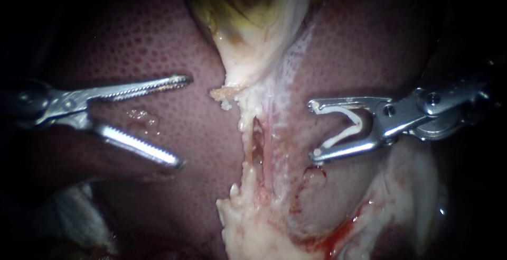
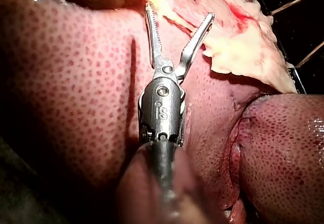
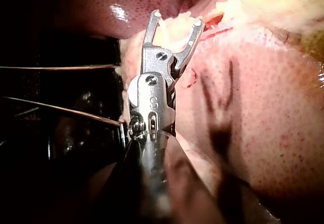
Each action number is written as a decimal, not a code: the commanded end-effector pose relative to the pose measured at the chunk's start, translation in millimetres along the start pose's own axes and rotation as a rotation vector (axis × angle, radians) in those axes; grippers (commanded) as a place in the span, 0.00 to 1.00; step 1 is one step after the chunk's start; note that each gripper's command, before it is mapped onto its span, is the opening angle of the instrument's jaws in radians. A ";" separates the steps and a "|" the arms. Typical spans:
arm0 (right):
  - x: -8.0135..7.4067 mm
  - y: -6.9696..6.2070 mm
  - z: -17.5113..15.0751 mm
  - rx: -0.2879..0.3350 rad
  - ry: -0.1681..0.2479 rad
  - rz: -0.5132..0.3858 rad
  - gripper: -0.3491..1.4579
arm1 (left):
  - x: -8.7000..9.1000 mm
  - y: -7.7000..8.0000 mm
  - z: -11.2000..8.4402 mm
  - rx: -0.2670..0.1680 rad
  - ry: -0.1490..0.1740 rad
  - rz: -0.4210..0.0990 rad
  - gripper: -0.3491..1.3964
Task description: Grabbing gallbladder
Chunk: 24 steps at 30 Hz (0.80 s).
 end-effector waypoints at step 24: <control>0.0 0.0 0.0 0.000 0.000 0.000 0.53 | -1.5 -2.7 5.1 0.133 -0.035 -0.251 0.29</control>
